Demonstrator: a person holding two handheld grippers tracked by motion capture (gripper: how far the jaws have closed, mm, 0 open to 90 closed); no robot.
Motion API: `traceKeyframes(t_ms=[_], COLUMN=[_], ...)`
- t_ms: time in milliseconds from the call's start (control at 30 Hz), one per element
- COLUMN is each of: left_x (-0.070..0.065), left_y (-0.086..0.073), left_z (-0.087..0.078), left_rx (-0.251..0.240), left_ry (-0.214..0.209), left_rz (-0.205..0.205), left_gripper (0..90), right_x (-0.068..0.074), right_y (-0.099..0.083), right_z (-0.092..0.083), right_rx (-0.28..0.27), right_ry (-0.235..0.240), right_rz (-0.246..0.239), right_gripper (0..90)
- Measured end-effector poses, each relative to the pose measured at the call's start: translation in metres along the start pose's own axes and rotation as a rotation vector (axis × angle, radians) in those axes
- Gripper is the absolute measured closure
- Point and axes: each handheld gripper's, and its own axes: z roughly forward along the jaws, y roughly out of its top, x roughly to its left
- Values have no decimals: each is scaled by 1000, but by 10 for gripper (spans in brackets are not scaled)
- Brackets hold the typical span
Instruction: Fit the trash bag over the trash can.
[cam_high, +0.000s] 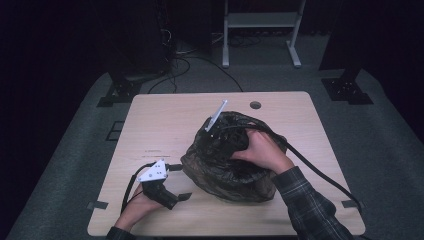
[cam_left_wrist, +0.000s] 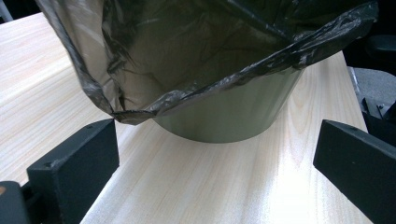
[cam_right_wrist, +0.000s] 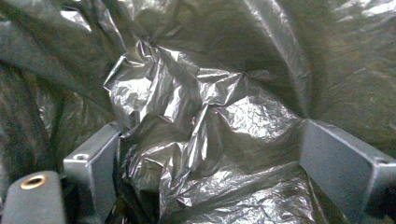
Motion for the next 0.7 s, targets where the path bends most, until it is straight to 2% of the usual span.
traceKeyframes(t_ms=[100, 167, 233, 500, 600, 700], left_x=[0, 0, 1, 0, 1, 1], left_y=[-1, -1, -1, -1, -1, -1], left_z=[0, 0, 1, 0, 0, -1], left_rx=[-1, 1, 3, -1, 0, 0], left_ry=[-1, -2, -1, -1, -1, 0], left_rz=[1, 0, 0, -1, 0, -1], left_gripper=[0, 0, 0, 0, 0, 0], right_x=[0, 0, 1, -13, -18, -21], right_y=[0, -1, -3, -11, -12, -12], right_z=[-3, -12, -21, -36, -35, -32], right_rx=[-15, -56, -75, -45, -29, -10], right_ry=[-11, -26, -35, -123, -152, -163], right_rz=[0, 0, 3, 39, 46, 53], right_gripper=[102, 102, 102, 102, 102, 101])
